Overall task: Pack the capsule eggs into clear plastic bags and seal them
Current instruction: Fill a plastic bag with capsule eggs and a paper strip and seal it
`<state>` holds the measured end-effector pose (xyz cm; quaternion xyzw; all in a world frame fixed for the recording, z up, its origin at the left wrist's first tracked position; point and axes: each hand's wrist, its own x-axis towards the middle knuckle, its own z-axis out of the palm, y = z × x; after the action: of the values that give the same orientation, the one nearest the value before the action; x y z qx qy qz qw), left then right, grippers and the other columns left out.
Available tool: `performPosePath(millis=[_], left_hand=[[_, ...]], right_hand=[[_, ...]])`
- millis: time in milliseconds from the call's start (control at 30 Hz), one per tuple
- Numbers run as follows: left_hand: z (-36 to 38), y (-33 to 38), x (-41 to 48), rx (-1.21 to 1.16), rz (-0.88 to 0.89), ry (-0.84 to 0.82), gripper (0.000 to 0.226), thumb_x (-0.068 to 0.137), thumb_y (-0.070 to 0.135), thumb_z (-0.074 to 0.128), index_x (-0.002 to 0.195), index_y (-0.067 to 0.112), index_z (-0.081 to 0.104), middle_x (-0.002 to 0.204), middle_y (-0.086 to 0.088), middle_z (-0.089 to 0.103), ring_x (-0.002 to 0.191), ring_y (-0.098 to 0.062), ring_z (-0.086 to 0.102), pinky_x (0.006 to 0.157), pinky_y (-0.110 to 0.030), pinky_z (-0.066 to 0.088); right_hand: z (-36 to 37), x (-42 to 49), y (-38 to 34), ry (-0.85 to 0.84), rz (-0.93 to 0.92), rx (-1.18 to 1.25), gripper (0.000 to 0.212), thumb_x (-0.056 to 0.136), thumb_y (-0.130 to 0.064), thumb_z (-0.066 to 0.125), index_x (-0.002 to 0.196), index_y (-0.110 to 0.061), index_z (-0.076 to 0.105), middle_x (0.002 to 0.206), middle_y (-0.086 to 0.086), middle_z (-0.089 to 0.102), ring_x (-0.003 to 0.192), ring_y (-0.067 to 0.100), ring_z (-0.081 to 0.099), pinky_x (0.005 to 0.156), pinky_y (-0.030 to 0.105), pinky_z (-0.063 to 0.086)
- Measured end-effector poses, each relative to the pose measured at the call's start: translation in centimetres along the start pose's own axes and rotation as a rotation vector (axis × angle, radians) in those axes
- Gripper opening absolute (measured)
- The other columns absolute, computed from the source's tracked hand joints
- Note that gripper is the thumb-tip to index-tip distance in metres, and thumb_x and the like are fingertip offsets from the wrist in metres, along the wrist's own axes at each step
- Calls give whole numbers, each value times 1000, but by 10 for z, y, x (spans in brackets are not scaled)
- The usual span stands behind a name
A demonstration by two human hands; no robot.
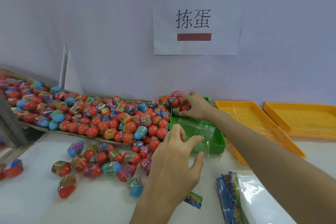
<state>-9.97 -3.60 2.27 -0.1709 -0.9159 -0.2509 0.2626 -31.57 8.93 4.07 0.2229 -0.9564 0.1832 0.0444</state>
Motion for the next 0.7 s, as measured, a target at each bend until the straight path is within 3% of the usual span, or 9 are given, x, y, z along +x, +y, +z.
performPosePath(millis=[133,300,433,633,700], left_hand=[[2,-2,1,-12,-66,52,36,90,48,52,125,42,58,97,11,25,84,-5,41,60,-19,47],[1,-5,3,-11,-112,106,36,89,45,54,124,40,59,100,9,26,83,-6,38,59,-24,51],[0,-6,2,-23,-110,121,34,89,41,60,123,39,60,99,10,25,84,-4,37,62,-25,50],[-2,-13,3,-22,-146,126,37,87,36,71,123,35,62,100,9,27,83,-9,43,61,-18,42],[-3,-14,3,-19,-150,131,37,86,36,72,122,35,62,100,10,27,84,-9,43,62,-19,43]], right_hand=[[8,-8,6,39,-49,27,36,81,-30,82,111,-16,68,111,4,41,93,24,55,91,37,47],[11,-11,2,25,-39,16,45,86,-48,74,118,-18,68,112,0,41,100,22,54,93,40,49],[11,-13,-1,59,-22,9,40,88,-48,72,116,-20,69,112,-1,47,93,17,52,88,39,50],[-5,-27,5,111,80,198,30,87,-40,77,101,-13,74,96,3,69,87,16,59,69,30,43],[-22,-36,4,138,101,336,26,87,-36,77,100,-13,76,98,7,72,87,17,62,74,32,50]])
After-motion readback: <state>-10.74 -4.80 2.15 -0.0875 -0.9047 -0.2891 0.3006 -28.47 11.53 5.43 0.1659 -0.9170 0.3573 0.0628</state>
